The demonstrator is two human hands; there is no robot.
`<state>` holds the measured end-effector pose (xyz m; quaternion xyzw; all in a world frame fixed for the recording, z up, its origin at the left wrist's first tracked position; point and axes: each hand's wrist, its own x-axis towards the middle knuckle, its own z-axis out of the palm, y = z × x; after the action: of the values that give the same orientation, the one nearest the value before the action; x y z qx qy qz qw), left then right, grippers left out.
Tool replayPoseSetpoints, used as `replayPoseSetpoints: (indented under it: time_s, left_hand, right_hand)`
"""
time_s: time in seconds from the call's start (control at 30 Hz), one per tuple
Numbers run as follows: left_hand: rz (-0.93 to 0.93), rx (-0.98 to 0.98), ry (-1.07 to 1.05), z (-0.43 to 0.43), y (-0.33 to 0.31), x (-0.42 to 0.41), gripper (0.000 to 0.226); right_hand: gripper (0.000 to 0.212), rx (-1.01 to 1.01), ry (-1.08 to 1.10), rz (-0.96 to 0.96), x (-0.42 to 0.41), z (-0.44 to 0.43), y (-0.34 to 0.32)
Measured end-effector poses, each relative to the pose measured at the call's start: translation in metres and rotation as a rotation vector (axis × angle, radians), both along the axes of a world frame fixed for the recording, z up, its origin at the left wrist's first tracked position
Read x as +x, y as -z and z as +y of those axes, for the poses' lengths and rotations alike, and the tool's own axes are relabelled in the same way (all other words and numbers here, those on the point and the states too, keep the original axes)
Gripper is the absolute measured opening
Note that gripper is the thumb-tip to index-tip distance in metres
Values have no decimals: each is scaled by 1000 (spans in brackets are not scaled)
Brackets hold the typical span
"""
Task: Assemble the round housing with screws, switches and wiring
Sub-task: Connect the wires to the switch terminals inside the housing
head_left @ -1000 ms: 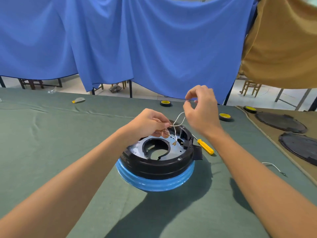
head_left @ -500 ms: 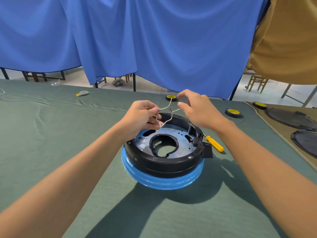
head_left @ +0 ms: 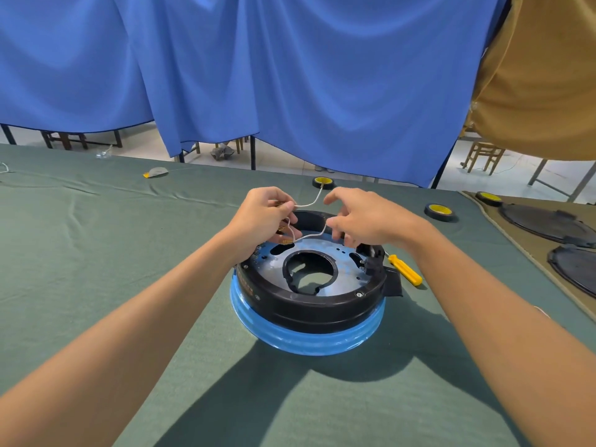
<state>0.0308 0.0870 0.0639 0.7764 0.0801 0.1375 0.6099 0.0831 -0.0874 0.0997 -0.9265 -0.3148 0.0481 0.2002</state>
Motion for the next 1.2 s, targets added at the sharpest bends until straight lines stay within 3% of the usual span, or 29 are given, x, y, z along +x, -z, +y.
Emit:
replayPoseSetpoints:
  time_s: [0.17, 0.37, 0.43, 0.53, 0.63, 0.77, 0.83, 0.97, 1.03, 1.2]
  left_hand:
    - [45, 15, 16, 0, -2, -3, 14]
    - [43, 4, 41, 5, -5, -4, 15]
    - [29, 4, 66, 6, -6, -4, 14]
    - [20, -9, 122, 5, -8, -4, 11]
    - [-6, -79, 158, 2, -9, -4, 15]
    - [6, -111, 127, -1, -4, -3, 28]
    - [20, -48, 87, 1, -1, -2, 30]
    - [-75, 301, -195, 17, 4, 4, 14]
    - [-52, 287, -277, 29, 7, 5, 13]
    - [131, 251, -166, 37, 31, 4, 27]
  right_hand:
    - [30, 253, 72, -221, 5, 2, 2]
    - [19, 533, 104, -315, 4, 0, -11]
    - [19, 481, 45, -377, 0, 0, -15]
    - [21, 220, -109, -470, -9, 6, -15]
    - [26, 67, -151, -365, -16, 15, -10]
    - [22, 152, -82, -157, -23, 25, 4]
    - [21, 198, -50, -129, -23, 30, 12]
    - [18, 242, 4, -57, -20, 34, 23]
    - [17, 224, 28, -24, -18, 37, 28]
    - [23, 120, 43, 169, -14, 54, 35]
